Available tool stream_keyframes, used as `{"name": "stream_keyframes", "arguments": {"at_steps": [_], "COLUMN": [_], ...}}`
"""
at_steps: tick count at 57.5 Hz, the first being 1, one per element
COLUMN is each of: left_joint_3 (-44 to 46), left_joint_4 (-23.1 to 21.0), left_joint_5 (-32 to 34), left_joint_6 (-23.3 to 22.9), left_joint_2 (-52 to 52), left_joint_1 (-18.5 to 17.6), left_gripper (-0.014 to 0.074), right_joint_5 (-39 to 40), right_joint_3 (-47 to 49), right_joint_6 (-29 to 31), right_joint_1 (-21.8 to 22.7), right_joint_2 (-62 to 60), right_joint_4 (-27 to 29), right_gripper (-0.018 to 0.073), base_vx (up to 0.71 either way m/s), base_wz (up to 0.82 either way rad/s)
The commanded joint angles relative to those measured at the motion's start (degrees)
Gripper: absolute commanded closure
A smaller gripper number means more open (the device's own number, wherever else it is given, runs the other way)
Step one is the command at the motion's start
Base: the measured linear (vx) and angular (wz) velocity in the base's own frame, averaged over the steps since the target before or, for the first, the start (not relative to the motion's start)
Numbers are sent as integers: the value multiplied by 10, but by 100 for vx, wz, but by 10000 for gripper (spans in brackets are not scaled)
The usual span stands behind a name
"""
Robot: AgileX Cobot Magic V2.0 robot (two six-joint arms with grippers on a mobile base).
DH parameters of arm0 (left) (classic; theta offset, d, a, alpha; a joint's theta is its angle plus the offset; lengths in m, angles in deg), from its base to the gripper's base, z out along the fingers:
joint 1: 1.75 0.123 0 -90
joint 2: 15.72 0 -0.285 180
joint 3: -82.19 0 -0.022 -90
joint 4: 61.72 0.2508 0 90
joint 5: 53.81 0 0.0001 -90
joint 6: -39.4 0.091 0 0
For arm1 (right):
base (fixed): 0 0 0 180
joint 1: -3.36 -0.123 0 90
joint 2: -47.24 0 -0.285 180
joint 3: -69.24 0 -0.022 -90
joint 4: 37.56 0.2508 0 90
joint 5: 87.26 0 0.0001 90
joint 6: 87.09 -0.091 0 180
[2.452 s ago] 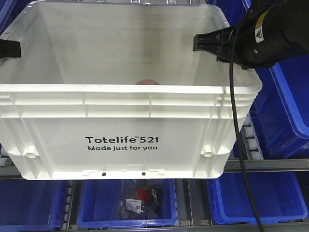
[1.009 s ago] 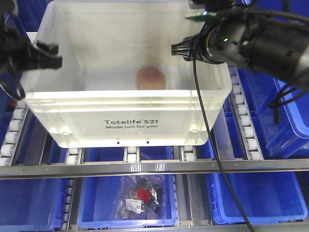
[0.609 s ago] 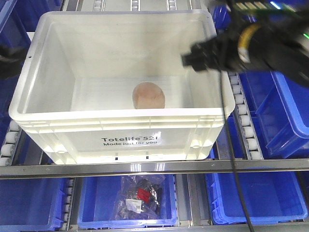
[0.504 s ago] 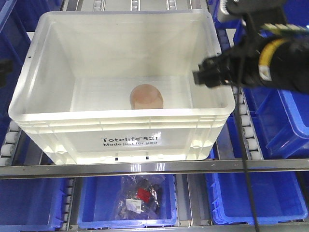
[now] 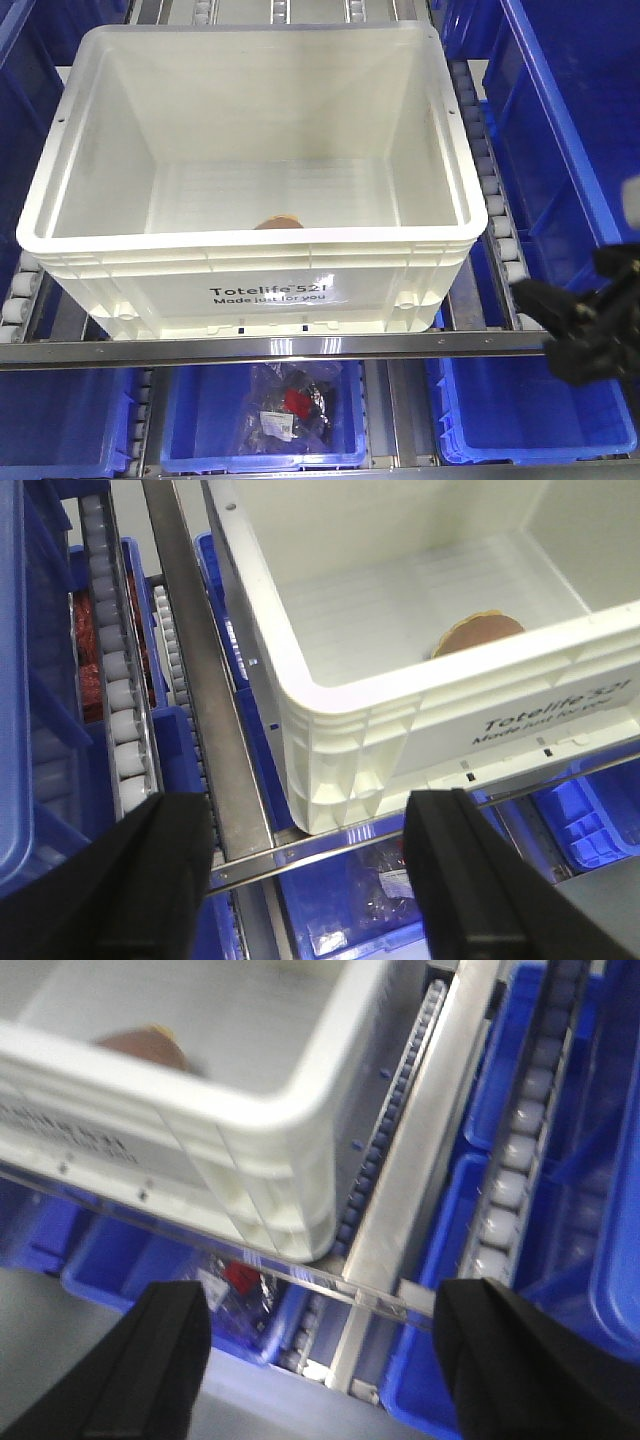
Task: Place moving items into box and shelve
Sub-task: 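Withdraw both grippers from the tote rims to its sides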
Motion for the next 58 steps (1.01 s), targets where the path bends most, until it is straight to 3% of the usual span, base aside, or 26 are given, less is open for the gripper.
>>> {"name": "stream_keyframes", "arguments": {"at_steps": [1,10,27,37,58], "left_joint_3": [6,2,0,0,0], "left_joint_4": [-3,-3,-3,-3,-3], "left_joint_5": [35,28,28,23,21], "left_joint_6": [-1,-5,-16,-15,-15], "left_joint_2": [-16,-21,-21,-21,-21], "left_joint_1": [-2,-2,-2,-2,-2], "left_gripper": [93,204,519,622,619], "right_joint_5": [13,10,10,8,2], "right_joint_3": [-4,-15,-15,-15,-15], "right_joint_6": [33,66,71,89,89], "right_joint_1": [-1,-1,-1,-1,0], "right_joint_2": [-26,-54,-57,-57,-57], "right_joint_4": [-11,6,8,-3,2], "right_gripper": [98,229,581,576,575], "base_vx": [0,0,0,0,0], "base_wz": [0,0,0,0,0]}}
